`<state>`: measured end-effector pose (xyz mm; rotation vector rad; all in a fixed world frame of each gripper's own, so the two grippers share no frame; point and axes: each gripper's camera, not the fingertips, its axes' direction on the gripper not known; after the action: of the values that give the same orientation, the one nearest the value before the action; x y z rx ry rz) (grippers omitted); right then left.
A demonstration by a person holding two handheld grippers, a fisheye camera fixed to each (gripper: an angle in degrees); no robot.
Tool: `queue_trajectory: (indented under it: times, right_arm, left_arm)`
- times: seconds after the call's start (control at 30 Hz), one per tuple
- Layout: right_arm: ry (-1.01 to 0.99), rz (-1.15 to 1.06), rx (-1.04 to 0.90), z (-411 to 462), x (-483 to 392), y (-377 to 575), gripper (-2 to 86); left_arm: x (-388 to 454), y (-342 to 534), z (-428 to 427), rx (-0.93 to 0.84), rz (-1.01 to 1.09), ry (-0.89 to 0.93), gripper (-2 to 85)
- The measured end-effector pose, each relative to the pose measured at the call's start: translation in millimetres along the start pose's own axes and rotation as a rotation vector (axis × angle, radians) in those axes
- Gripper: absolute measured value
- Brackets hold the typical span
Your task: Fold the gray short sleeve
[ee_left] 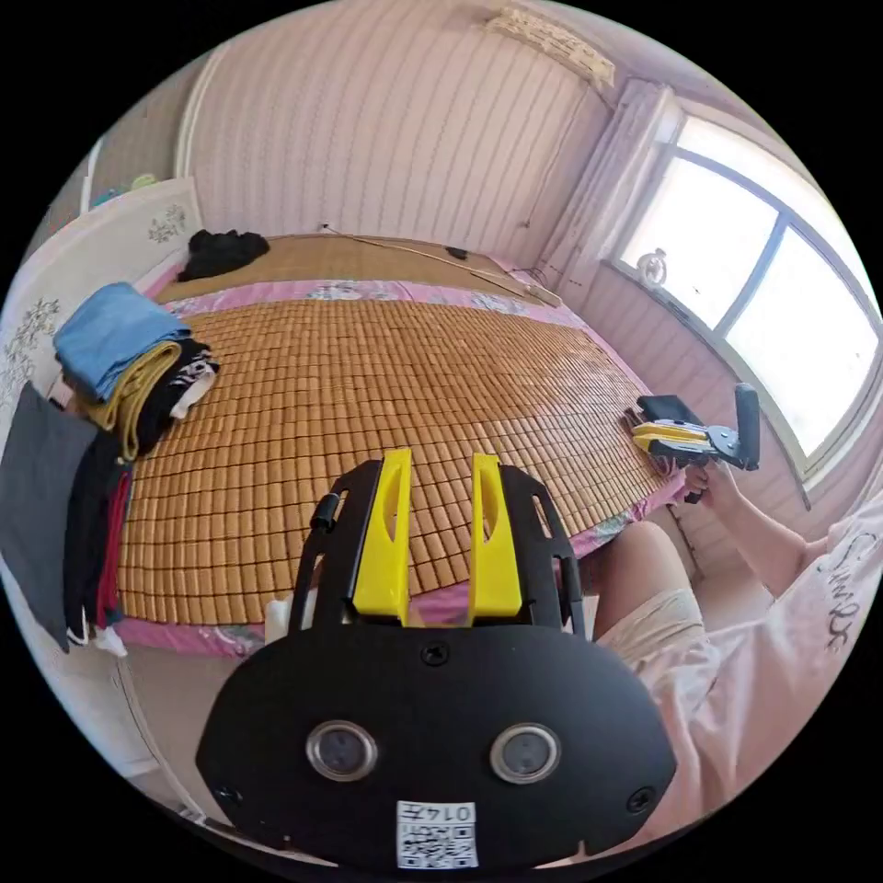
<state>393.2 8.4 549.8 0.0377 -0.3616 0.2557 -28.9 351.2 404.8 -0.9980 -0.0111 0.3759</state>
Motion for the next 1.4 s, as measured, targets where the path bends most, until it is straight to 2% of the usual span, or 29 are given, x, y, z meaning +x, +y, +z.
queue_trajectory:
  times: [0.13,0.27,0.37,0.47,0.7,0.8,0.93,1.2,1.23,1.33,1.4]
  right_arm:
    - [-0.201,-0.298,0.033,41,-110,-101,7.2]
    - [-0.332,-0.603,-0.016,81,-233,-189,7.1]
    - [-0.390,-0.783,-0.075,107,-314,-236,7.0]
    - [-0.437,-0.892,-0.123,130,-384,-278,7.1]
    - [-0.485,-1.020,-0.142,182,-513,-353,7.1]
    - [-0.515,-0.952,-0.150,208,-555,-382,7.1]
    - [-0.589,-0.865,-0.190,239,-592,-406,7.8]
    - [-0.557,-0.735,-0.210,257,-614,-443,14.8]
    - [-0.535,-0.734,-0.216,260,-617,-446,13.6]
    - [-0.428,-0.779,-0.355,276,-621,-443,2.2]
    - [-0.386,-0.798,-0.384,277,-606,-436,0.2]
  left_arm:
    - [-72,95,-88,0.142,-0.194,-0.209,9.9]
    - [-141,197,-151,0.253,-0.448,-0.382,9.7]
    - [-182,259,-179,0.312,-0.620,-0.450,9.6]
    - [-216,300,-198,0.360,-0.700,-0.504,9.3]
    - [-285,323,-209,0.389,-0.678,-0.609,9.8]
    - [-317,322,-200,0.340,-0.655,-0.640,8.5]
    - [-356,334,-181,0.276,-0.719,-0.545,0.7]
    - [-321,335,-181,0.362,-0.396,-0.474,-0.9]
    - [-313,332,-178,0.351,-0.341,-0.438,-1.0]
    - [-290,322,-166,0.298,-0.225,-0.366,-0.9]
    - [-276,318,-159,0.269,-0.172,-0.329,-0.9]
